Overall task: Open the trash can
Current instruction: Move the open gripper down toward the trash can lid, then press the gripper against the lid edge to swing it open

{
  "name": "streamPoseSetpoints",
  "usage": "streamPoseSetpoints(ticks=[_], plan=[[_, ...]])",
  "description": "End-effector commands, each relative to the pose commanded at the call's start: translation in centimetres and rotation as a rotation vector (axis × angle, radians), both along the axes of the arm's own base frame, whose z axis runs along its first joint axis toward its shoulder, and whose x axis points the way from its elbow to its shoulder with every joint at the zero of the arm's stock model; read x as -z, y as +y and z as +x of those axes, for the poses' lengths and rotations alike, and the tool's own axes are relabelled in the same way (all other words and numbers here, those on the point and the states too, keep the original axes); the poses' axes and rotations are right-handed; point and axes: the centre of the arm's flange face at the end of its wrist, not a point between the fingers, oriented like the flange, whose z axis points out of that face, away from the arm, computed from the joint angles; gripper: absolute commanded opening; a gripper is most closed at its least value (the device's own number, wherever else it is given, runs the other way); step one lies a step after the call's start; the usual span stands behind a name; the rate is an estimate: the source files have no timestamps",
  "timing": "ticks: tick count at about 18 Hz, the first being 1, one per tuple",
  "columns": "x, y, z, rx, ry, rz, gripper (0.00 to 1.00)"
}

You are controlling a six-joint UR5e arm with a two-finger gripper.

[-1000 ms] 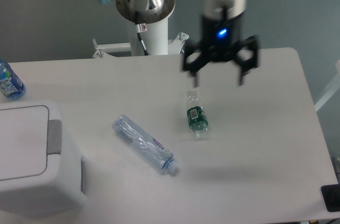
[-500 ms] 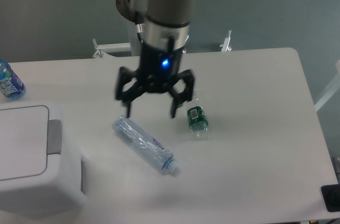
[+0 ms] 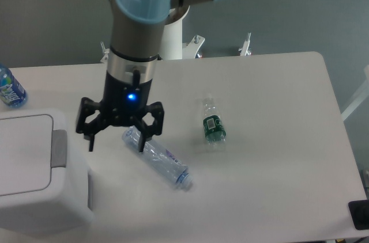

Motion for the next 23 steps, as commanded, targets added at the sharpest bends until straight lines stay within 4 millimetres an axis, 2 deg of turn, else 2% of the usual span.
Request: streamPoseSetpoints(ticks=[6, 14, 23], plan=[[0.7, 0.7, 1.3, 0.023, -0.004, -0.012, 1.0], [0.8, 1.0, 2.0, 0.031, -0.005, -0.014, 1.0], [1.1, 1.1, 1.9, 0.031, -0.005, -0.018, 1.0]])
